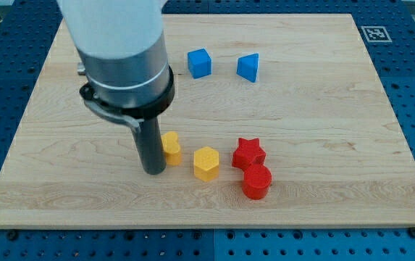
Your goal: Push the yellow heart towards the green circle
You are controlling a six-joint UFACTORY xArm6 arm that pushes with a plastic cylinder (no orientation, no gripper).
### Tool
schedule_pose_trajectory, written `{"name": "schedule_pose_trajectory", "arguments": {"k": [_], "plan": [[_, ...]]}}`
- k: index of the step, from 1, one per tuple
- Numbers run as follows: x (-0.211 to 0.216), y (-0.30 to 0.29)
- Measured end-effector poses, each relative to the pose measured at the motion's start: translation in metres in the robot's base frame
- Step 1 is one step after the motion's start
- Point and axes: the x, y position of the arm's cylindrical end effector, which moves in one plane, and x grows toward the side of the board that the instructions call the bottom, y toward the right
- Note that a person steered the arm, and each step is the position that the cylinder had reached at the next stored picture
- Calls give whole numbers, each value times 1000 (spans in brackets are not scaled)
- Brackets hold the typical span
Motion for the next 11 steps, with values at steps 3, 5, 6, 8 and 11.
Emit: {"name": "schedule_pose_trajectory", "arguments": {"k": [3,5,6,8,11], "plan": [[9,46],[-2,55],[-9,44],[-33,1],[-49,-6]]}}
